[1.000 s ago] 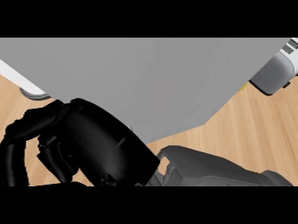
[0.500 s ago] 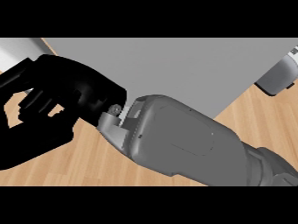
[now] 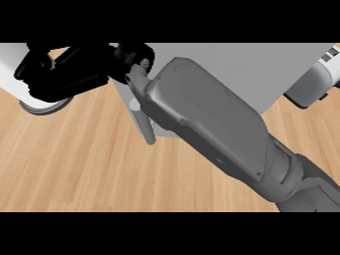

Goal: Pick up the wine, place it into the cabinet and close the cabinet

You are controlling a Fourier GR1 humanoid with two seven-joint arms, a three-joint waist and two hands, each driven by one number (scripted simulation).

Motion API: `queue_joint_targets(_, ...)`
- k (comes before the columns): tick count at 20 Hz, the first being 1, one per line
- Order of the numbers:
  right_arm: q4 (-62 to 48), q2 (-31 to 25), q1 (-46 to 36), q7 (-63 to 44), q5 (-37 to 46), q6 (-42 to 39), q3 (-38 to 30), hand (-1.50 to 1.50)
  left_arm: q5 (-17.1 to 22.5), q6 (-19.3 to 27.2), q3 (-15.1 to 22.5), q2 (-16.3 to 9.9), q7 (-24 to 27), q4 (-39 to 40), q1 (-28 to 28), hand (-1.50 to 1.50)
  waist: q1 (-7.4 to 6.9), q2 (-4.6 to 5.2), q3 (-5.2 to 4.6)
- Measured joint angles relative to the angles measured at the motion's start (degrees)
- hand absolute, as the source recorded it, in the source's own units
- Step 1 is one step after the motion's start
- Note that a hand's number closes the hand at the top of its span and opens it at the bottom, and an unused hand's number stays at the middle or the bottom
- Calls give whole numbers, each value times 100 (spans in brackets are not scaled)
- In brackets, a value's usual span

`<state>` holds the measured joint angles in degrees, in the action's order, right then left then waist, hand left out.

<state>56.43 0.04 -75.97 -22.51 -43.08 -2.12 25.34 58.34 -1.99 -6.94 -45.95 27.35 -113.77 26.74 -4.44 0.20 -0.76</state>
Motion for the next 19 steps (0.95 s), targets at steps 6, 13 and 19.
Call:
queue_joint_targets(6, -542, 1, -126, 708, 209, -58, 40, 150, 25, -45, -80, -23, -102, 36, -33, -150, -13, -82, -92)
queue_joint_targets(13, -712, 0, -67, 1157, 167, -207, 39, 150, 108, -145, 78, 35, -203, -198, -47, -150, -4, -151, -172)
queue_joint_targets(19, -740, 2, -87, 1422, 54, -259, 116, 150, 176, -87, 238, 71, -330, -370, -128, -150, 67, -138, -226)
